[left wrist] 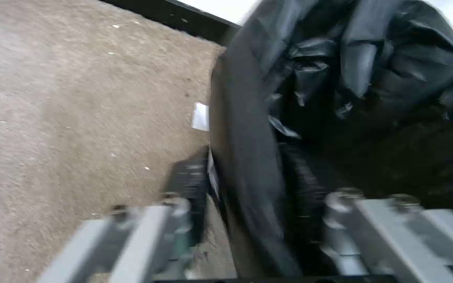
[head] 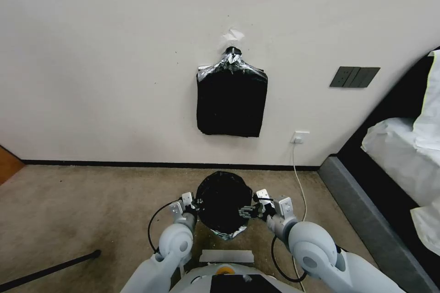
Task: Place a trash bag onto the trash bin.
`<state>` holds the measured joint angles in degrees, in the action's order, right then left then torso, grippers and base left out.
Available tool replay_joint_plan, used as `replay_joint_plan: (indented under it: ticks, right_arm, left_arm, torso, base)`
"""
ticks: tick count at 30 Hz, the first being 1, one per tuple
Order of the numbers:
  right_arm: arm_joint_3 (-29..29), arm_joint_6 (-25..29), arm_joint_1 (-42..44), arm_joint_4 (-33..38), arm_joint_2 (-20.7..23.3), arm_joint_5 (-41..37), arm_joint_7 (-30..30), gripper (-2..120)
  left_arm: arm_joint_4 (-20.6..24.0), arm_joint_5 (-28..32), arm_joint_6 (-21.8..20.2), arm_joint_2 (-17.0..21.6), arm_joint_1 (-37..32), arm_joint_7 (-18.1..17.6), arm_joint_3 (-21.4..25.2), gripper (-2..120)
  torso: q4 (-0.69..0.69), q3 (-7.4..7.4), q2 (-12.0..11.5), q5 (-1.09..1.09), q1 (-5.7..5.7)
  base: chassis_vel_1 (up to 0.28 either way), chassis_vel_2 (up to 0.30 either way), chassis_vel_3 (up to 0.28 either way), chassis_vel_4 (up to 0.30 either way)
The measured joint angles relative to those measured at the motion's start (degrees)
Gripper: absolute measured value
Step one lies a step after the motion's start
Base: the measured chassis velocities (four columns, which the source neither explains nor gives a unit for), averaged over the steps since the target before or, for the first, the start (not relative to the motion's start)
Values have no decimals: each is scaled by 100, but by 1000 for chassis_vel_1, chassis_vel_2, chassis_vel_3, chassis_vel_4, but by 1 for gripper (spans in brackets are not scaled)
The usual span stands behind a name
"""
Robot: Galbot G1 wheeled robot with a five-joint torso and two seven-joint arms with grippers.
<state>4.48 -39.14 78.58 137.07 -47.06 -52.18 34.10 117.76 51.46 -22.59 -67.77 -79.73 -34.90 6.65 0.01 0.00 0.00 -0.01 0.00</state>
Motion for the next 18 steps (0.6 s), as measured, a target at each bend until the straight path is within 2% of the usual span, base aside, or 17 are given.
replay_joint_plan:
  ticks: [2,4,6,7,10,11,14,15,18]
  right_arm:
    - [51,129,145,-64,-162,245,-139,100]
    - [81,191,211,-95,-241,380,-210,100]
    - [188,460,406,-227,-493,828,-451,100]
    - [188,460,406,-227,-493,828,-451,100]
    - [461,1337,793,-614,-937,2058,-1272,100]
    - [461,1337,793,-614,-937,2058,-1272,100]
    - [941,2730,1308,-1149,-1431,3355,-2204,100]
    - [941,2730,1308,-1149,-1431,3355,-2204,100]
    - [1512,4007,1709,-1581,-1909,4175,-2620,100]
  left_arm:
    - [68,-260,73,63,-61,175,24,55]
    - [101,-412,111,96,-97,259,36,58]
    - [196,-924,314,205,-264,557,89,69]
    - [196,-924,314,205,-264,557,89,69]
    - [153,-2070,1231,268,-696,1291,356,82]
    - [153,-2070,1231,268,-696,1291,356,82]
    - [-81,-3283,2430,31,-1140,1806,892,97]
    - [-81,-3283,2430,31,-1140,1806,892,97]
    - [-69,-4101,3231,-220,-1700,2226,1590,100]
  torso:
    - [-1,0,0,0,0]
    - [-1,0,0,0,0]
    - [-1,0,0,1,0]
    - [-1,0,0,1,0]
    - [0,0,0,2,0]
    - [0,0,0,2,0]
    - [-1,0,0,1,0]
    - [-1,0,0,1,0]
    - [0,0,0,2,0]
  base:
    - [0,0,0,0]
    - [0,0,0,0]
    - [0,0,0,0]
    - [0,0,0,0]
    - [0,0,0,0]
    - [0,0,0,0]
    - [0,0,0,0]
    - [0,0,0,0]
    - [0,0,0,0]
